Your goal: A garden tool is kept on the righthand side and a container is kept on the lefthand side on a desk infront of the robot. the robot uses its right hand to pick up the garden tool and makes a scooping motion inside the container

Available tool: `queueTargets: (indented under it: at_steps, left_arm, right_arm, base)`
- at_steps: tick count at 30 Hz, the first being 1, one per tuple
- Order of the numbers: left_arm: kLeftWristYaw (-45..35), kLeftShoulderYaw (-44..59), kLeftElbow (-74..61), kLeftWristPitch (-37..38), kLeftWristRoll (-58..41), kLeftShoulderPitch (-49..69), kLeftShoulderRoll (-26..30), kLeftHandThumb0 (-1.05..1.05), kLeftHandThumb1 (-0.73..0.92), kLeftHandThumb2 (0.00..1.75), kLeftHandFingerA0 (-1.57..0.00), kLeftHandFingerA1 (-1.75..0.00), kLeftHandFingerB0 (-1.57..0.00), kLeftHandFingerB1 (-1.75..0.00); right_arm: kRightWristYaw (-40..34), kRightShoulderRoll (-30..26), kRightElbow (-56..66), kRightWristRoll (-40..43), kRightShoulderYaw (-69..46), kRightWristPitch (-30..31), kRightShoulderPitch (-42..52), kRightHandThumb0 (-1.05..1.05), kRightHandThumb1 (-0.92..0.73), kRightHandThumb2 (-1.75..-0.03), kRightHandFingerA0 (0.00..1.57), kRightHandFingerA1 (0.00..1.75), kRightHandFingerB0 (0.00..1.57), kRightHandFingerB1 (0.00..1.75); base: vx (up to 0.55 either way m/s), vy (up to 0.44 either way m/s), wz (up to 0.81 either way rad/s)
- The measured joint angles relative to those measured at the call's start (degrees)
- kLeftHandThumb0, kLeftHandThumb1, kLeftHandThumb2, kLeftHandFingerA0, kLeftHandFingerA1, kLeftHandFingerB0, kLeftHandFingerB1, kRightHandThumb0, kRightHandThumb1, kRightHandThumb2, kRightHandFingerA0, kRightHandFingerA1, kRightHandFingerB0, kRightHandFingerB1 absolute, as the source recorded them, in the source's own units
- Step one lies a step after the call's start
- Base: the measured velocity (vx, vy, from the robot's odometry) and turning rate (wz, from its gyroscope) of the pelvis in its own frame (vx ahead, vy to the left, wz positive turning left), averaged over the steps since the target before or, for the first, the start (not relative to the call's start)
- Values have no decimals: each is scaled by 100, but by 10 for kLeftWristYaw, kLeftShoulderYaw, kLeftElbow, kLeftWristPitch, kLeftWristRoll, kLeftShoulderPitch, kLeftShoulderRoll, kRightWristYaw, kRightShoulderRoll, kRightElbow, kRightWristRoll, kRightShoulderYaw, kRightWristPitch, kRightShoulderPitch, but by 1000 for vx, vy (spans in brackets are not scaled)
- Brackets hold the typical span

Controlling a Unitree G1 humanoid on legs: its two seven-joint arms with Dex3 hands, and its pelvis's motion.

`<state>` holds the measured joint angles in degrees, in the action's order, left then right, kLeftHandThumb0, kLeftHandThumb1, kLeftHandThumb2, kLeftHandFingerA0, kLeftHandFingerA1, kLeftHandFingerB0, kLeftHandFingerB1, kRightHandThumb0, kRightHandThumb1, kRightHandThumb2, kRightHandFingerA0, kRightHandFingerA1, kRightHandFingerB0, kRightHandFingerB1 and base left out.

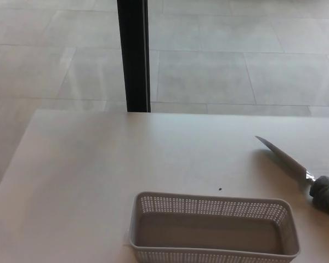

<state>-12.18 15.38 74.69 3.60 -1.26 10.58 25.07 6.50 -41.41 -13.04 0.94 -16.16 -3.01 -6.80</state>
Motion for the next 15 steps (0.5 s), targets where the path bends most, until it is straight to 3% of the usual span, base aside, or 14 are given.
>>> queueTargets:
  at_steps: [1, 2, 3, 4, 8, 10, 11, 13, 15]
  left_arm:
    - [0, 0, 0, 0, 0, 0, 0, -68, -5, 119, -96, -107, -80, -99]
    - [0, 0, 0, 0, 0, 0, 0, -71, 0, 109, -99, -106, -82, -97]
    - [0, 0, 0, 0, 0, -1, 0, -71, 0, 109, -93, -107, -79, -97]
    - [0, 0, 1, 0, 0, -1, 0, -76, 1, 114, -88, -107, -78, -98]
    - [0, 1, 0, 0, 0, -3, 0, -76, 3, 113, -88, -108, -78, -97]
    - [0, 1, 0, 0, 0, -4, 0, -71, -5, 119, -89, -111, -77, -101]
    - [0, 2, 0, 0, -1, -4, 0, -69, -5, 112, -100, -109, -81, -100]
    - [-1, 4, 0, 0, -1, -5, 0, -70, -4, 113, -95, -110, -80, -101]
    - [-1, 7, 0, 0, -1, -6, 0, -70, -4, 115, -86, -110, -75, -101]
  right_arm:
    - [0, 0, -2, -8, 15, 0, -1, -90, -62, -107, 3, 17, 5, 18]
    - [0, 0, -4, -13, 24, 0, -2, -93, -83, -66, 0, 27, 0, 25]
    - [0, 0, -8, -24, 43, 1, -5, -92, -67, -108, 3, 14, 4, 15]
    - [0, 0, -11, -31, 55, 1, -7, -95, -69, -107, 5, 15, 9, 15]
    - [0, 0, -31, -65, 114, 3, -22, -91, -67, -107, 3, 18, 7, 19]
    - [0, 0, -42, -83, 142, 4, -30, -92, -67, -106, 4, 18, 8, 20]
    - [0, 0, -46, -90, 153, 5, -33, -91, -67, -106, 2, 22, 8, 22]
    - [0, 0, -59, -108, 182, 6, -41, -94, -69, -107, 1, 21, 4, 22]
    - [0, 0, -70, -123, 204, 6, -49, -91, -67, -106, 4, 22, 12, 26]
  base:
    - [0, 0, 0]
    - [0, 0, 0]
    - [0, 0, 0]
    - [0, 0, 0]
    - [0, 0, 0]
    - [0, 0, 0]
    - [0, 0, 0]
    - [0, 0, 0]
    - [0, 0, 0]
